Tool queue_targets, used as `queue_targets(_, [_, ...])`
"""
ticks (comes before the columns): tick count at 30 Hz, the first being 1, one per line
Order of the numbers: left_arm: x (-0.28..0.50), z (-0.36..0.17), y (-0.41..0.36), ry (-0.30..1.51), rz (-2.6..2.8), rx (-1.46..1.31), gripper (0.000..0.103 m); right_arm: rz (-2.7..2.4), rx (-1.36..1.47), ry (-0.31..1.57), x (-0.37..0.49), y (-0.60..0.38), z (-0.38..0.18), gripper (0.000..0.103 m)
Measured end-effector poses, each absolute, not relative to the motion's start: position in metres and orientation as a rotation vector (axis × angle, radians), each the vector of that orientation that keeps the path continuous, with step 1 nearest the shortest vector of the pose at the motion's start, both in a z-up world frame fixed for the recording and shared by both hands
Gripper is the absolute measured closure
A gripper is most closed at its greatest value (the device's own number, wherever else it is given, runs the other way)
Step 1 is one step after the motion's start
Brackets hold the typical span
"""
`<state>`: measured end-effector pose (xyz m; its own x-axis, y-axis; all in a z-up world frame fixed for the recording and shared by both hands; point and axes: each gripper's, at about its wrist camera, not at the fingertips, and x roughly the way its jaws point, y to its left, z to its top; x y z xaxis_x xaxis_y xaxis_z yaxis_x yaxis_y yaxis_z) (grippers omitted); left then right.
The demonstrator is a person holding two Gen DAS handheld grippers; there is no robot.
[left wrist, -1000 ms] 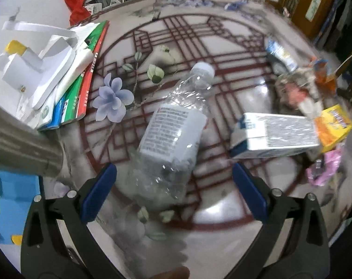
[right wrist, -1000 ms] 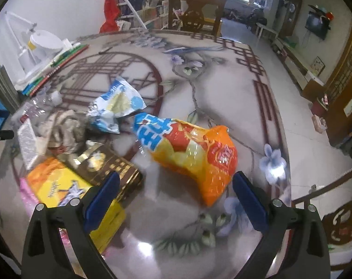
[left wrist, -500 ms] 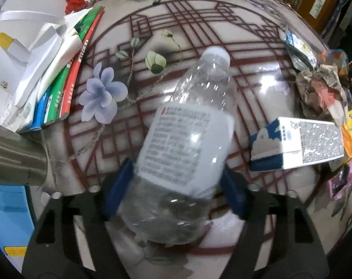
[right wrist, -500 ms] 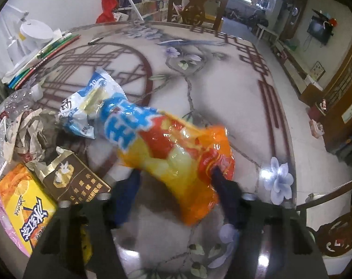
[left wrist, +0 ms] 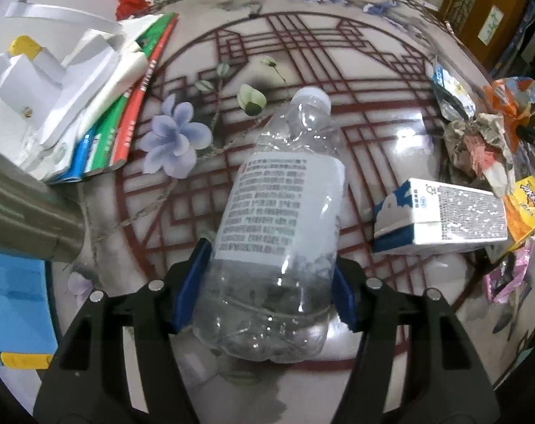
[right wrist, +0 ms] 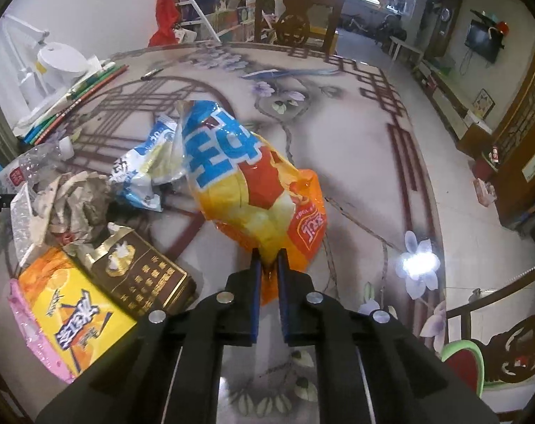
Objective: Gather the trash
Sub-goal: 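Grasp the orange-blue chip bag with the right tool while the left tool grasps the plastic bottle, then carry the chip bag and plastic bottle over the red bin and open both tools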
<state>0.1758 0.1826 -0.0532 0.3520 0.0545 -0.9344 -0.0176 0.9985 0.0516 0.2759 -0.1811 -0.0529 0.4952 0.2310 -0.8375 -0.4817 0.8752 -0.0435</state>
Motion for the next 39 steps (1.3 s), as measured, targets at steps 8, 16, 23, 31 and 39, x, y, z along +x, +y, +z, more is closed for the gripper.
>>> queue_targets(8, [0.160,-0.025,0.176,1.163,0.059,0.025,0.044,0.462,-0.230,0.938,0.253,-0.191,-0.028,0.096])
queue_targets(16, [0.128,0.011,0.156,1.082,0.046,0.036,0.046,0.485,-0.194,0.902,0.219,-0.200,0.000,0.096])
queue_targets(23, [0.108,0.033,0.151,1.021,0.060,0.017,0.047,0.485,-0.183,0.880,0.196,-0.209,0.012,0.096])
queue_targets(31, [0.095,0.037,0.145,1.026,0.050,-0.001,0.046,0.489,-0.172,0.875,0.186,-0.215,0.016,0.095])
queue_targets(39, [0.070,0.001,0.136,1.176,0.022,0.029,0.046,0.504,-0.168,0.876,0.177,-0.215,0.011,0.095])
